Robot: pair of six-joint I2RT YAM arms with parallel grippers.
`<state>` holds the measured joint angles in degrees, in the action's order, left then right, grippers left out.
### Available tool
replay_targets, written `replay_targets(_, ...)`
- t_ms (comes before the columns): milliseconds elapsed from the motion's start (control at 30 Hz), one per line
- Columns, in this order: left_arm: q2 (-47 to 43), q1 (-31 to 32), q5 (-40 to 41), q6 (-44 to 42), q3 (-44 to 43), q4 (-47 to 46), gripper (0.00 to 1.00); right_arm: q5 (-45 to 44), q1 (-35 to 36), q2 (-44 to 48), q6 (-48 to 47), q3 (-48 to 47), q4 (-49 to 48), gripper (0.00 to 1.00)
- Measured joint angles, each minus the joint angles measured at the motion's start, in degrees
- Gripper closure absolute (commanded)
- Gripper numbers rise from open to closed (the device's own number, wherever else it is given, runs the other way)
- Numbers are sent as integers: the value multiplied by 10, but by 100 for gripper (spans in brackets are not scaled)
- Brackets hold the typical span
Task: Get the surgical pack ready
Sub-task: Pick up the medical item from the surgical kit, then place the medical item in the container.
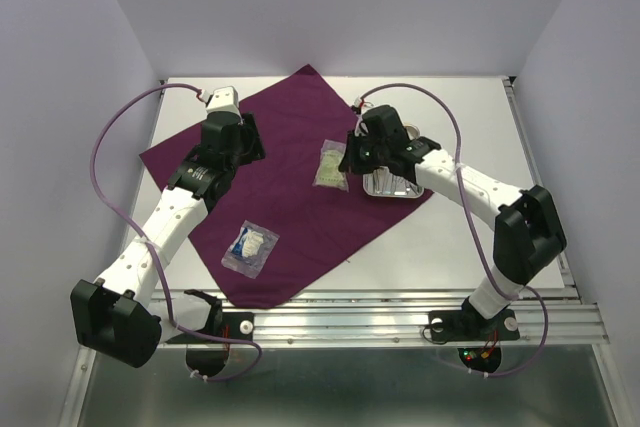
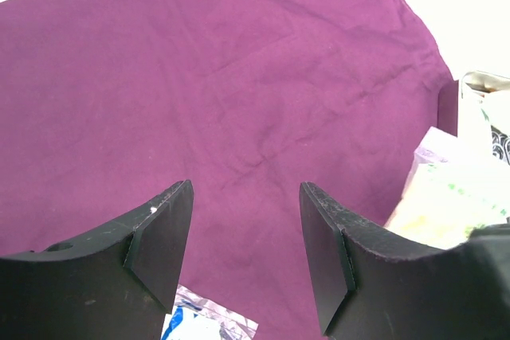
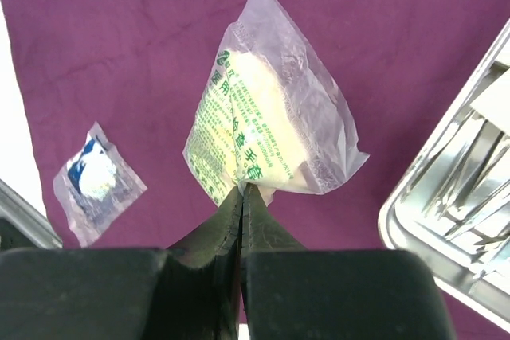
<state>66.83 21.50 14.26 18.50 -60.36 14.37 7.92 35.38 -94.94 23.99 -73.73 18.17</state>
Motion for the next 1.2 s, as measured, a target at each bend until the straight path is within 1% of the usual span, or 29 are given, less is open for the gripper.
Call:
replay_targets(100,0,0,2,0,0,0,33,7,-23,0,-31,-6,11,99)
replay_targets(333,0,0,3,0,0,0,33,39,-124,0,-86,-7,33,99)
replay_targets(433,0,-1,3,-2,0,0,33,45,-146,0,-97,-7,38,99)
replay_targets(667,0,-2,4,-6,0,0,33,50,-170,-4,-124,-7,50,99)
replay_targets(867,0,-2,4,-7,0,0,33,54,-181,-31,-144,5,54,99)
replay_targets(1200,2,-2,2,-10,0,0,33,58,-190,-91,-189,11,89,99)
